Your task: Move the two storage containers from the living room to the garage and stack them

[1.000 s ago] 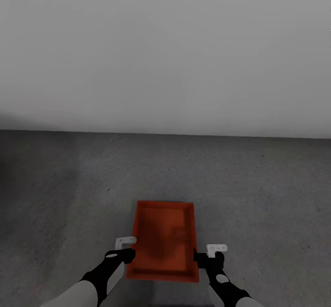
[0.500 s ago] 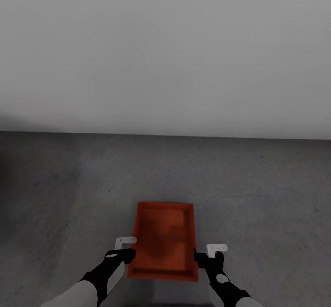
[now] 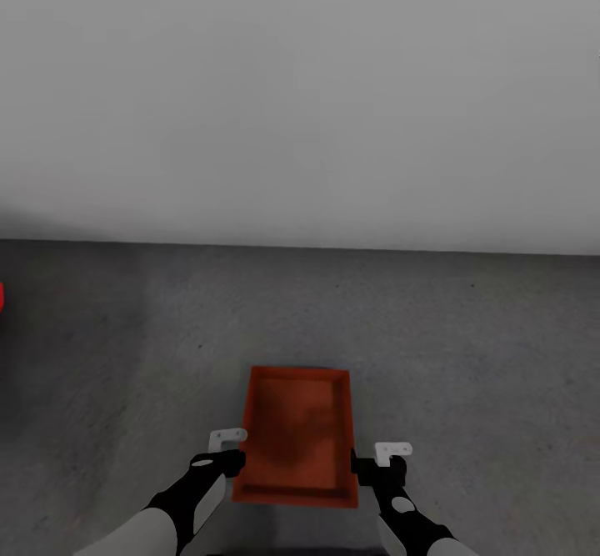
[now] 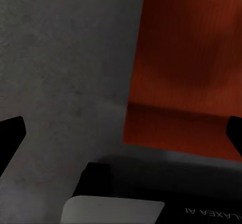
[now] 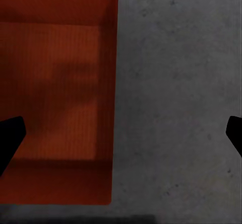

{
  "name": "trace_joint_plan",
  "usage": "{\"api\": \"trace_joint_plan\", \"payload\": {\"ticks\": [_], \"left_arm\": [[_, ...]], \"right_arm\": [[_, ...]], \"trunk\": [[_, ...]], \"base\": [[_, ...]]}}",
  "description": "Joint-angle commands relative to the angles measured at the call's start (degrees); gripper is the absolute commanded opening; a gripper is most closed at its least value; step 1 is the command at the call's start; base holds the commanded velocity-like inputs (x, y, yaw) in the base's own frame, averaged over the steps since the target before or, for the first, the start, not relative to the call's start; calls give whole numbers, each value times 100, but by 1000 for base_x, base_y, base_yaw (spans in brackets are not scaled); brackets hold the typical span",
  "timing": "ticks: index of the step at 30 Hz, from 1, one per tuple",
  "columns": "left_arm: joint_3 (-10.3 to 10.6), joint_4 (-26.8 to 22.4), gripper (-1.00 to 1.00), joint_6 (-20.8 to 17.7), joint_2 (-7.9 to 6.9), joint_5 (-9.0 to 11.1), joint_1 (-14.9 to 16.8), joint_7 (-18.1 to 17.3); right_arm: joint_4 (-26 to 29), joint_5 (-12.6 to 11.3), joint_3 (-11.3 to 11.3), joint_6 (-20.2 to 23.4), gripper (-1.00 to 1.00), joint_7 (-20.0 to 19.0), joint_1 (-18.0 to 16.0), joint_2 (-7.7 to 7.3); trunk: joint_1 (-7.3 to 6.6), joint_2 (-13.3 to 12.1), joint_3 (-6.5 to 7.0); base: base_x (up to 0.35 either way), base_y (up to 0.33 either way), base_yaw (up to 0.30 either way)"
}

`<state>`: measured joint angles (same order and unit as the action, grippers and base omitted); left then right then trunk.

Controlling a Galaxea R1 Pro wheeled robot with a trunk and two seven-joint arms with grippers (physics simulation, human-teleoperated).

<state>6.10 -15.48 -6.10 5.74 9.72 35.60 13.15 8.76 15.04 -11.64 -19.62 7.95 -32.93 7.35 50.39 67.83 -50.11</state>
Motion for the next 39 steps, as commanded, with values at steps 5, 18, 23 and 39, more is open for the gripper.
{"api": "trace_joint_plan", "payload": {"ticks": [5, 18, 23, 39], "left_arm": [[49, -13, 100, -31, -3, 56, 0, 38], [49, -14, 100, -31, -3, 56, -2, 38], [49, -13, 100, -31, -3, 56, -1, 38], [49, -16, 100, -31, -3, 56, 0, 38]], "right_arm": [[-6, 60, -40, -16, 100, 22, -3, 3], [-6, 60, -40, -16, 100, 22, -3, 3], [-6, 60, -40, -16, 100, 22, -3, 3], [-6, 60, -40, -17, 100, 24, -3, 3]], "trunk": [[-110, -200, 87], [-396, -721, 321], [-506, -922, 410], [-813, -1483, 662]], "base": [[0, 0, 0], [0, 0, 0], [0, 0, 0], [0, 0, 0]]}}
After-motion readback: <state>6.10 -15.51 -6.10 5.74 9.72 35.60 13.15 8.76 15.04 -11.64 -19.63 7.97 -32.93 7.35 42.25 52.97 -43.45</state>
